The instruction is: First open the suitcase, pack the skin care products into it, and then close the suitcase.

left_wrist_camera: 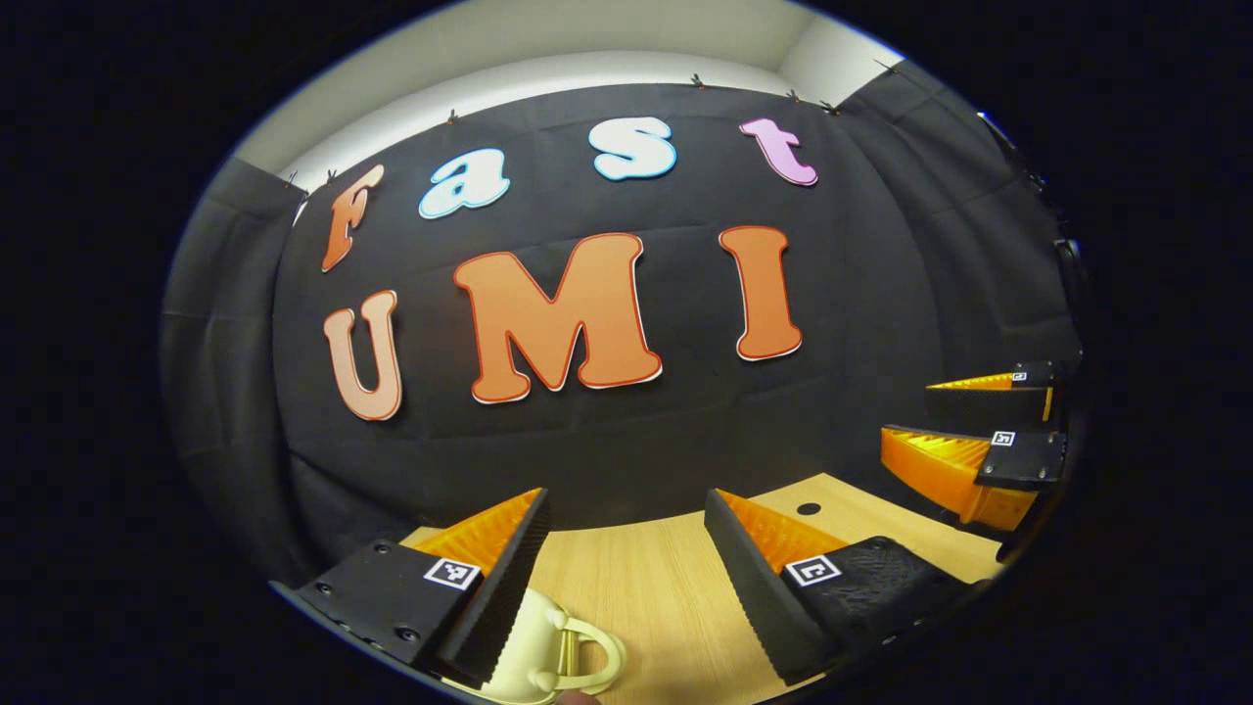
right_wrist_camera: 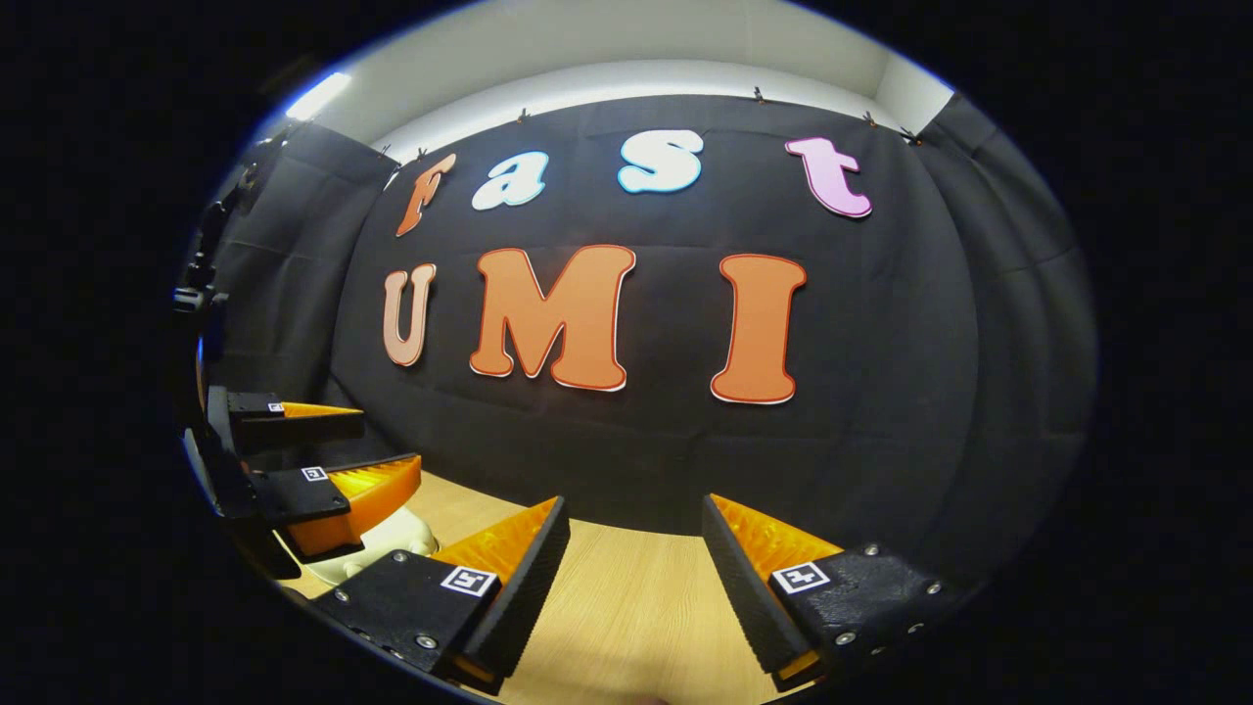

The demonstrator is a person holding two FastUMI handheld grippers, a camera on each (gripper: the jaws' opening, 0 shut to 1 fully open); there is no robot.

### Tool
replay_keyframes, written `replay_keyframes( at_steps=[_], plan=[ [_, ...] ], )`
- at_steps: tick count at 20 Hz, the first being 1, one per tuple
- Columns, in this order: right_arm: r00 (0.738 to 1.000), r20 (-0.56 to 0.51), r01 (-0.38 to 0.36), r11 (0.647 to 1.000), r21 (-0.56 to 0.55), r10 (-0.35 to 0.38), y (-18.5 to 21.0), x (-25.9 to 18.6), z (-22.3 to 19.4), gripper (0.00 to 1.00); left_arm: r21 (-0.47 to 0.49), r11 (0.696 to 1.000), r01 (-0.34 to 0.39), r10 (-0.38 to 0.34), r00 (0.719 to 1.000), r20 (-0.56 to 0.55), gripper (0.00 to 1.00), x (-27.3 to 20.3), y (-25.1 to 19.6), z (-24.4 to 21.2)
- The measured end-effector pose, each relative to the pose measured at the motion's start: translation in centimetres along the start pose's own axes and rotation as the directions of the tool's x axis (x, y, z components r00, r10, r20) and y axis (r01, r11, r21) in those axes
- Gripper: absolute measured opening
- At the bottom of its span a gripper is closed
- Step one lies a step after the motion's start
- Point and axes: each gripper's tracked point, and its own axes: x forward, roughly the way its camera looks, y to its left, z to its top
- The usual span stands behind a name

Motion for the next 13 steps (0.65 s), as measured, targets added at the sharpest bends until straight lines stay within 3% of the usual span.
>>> replay_keyframes(
  at_steps=[2, 4, 6, 7, 12, 13],
  plan=[
    [1.0, 0.014, -0.003, 1.0, -0.006, 0.003, 0.2, -0.1, 0.4, 0.93, -0.009, 1.0, -0.006, 0.006, 1.0, 0.002, 0.97, -0.3, 0.3, -0.1],
    [1.0, 0.03, 0.004, 1.0, -0.023, -0.004, 0.0, 0.0, 0.8, 0.88, -0.024, 1.0, -0.001, 0.001, 1.0, 0.004, 1.0, -0.5, 0.2, -0.2],
    [0.999, 0.035, 0.001, 1.0, -0.022, -0.001, 0.2, -0.2, 0.8, 0.89, -0.031, 1.0, -0.001, 0.001, 1.0, 0.004, 0.97, -0.3, 0.3, 0.0],
    [0.999, 0.033, -0.002, 1.0, -0.015, 0.002, 0.3, -0.1, 0.8, 0.93, -0.029, 1.0, 0.002, -0.002, 1.0, 0.004, 1.0, -0.3, 0.2, 0.0],
    [0.999, 0.026, -0.022, 1.0, 0.005, 0.021, 1.1, -0.6, 1.1, 0.94, -0.031, 1.0, 0.003, -0.002, 1.0, 0.015, 0.97, -0.4, 0.2, 0.5],
    [0.999, 0.027, -0.029, 1.0, 0.008, 0.028, 1.5, -0.8, 1.6, 0.94, -0.035, 0.999, 0.004, -0.004, 1.0, 0.019, 1.0, -0.5, 0.2, 0.7]
  ],
)
